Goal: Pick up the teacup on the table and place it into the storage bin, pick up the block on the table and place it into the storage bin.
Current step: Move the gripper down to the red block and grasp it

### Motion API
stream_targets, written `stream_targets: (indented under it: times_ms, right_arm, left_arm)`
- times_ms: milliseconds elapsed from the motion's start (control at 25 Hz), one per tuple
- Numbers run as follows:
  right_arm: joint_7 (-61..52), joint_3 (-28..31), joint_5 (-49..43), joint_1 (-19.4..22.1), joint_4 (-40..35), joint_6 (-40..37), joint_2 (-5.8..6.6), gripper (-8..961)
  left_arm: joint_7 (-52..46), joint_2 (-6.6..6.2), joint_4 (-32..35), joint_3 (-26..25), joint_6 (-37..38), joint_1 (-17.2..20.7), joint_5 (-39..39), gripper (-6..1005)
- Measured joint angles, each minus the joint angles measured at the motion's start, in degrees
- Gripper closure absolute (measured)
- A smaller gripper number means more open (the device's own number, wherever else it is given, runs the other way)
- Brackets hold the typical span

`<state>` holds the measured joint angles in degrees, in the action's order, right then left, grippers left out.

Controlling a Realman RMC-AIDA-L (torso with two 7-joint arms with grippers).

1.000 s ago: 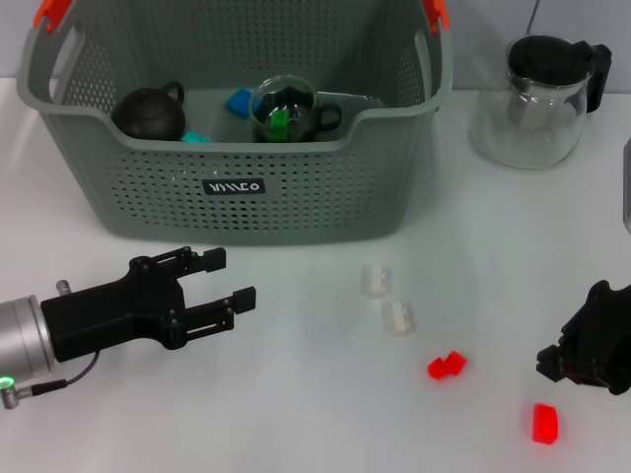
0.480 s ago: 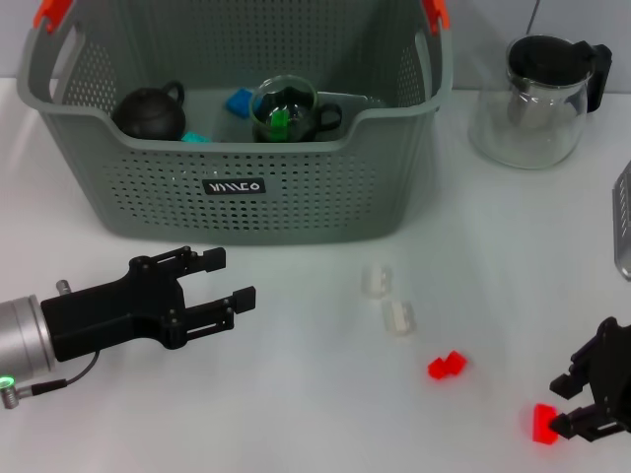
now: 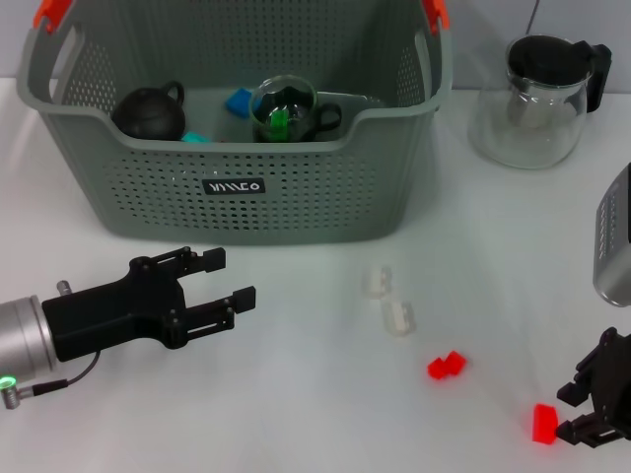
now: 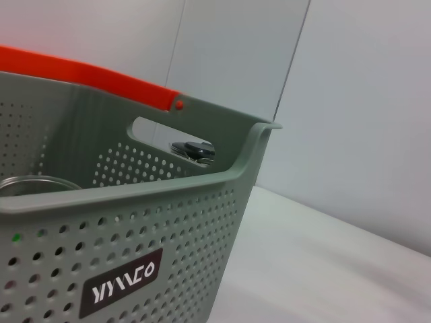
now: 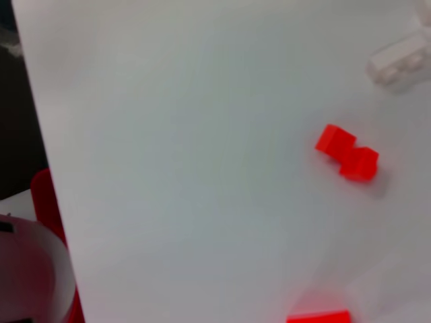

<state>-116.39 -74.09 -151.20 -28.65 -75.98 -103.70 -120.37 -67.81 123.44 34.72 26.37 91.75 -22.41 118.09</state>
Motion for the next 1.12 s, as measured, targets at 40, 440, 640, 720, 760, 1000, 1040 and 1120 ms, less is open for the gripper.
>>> stream_targets:
  times_ms: [40, 440, 640, 720, 760, 1000, 1040, 1120]
  right_arm:
    - [0.0, -0.2, 0.0, 0.0, 0.1, 0.2, 0.00, 509]
    - [-1.6, -0.2, 0.4, -0.9, 2.7, 2.0, 0.07, 499]
    - [-1.9, 0.0, 0.3, -1.1, 2.8, 2.0, 0.14, 498]
    - [-2.0, -0.2, 0.3, -1.2, 2.9, 2.2, 0.13, 478]
    - [-2.1, -0.5, 0.2, -1.3, 3.0, 2.3, 0.12, 468]
    - [-2.2, -4.4, -0.9, -0.8, 3.4, 4.6, 0.03, 412]
    - [-2.2, -4.8, -0.9, -0.7, 3.4, 4.9, 0.04, 407]
    - [-2.3, -5.3, -0.9, -0.7, 3.5, 5.3, 0.04, 398]
  left_arm:
    - [0.0, 0.00, 0.0, 0.0, 0.0, 0.0, 0.0, 275]
    - [0.1, 0.05, 0.0, 0.0, 0.0, 0.0, 0.0, 275]
    - [0.2, 0.05, 0.0, 0.0, 0.0, 0.1, 0.0, 275]
    - [0.2, 0.05, 0.0, 0.0, 0.0, 0.1, 0.1, 275]
    - [0.2, 0.05, 0.0, 0.0, 0.0, 0.1, 0.1, 275]
    - [0.2, 0.10, 0.0, 0.0, -0.1, 0.0, 0.1, 275]
    - [0.2, 0.08, 0.0, 0.0, -0.1, 0.0, 0.1, 275]
    - [0.1, 0.05, 0.0, 0.0, -0.2, 0.0, 0.1, 275]
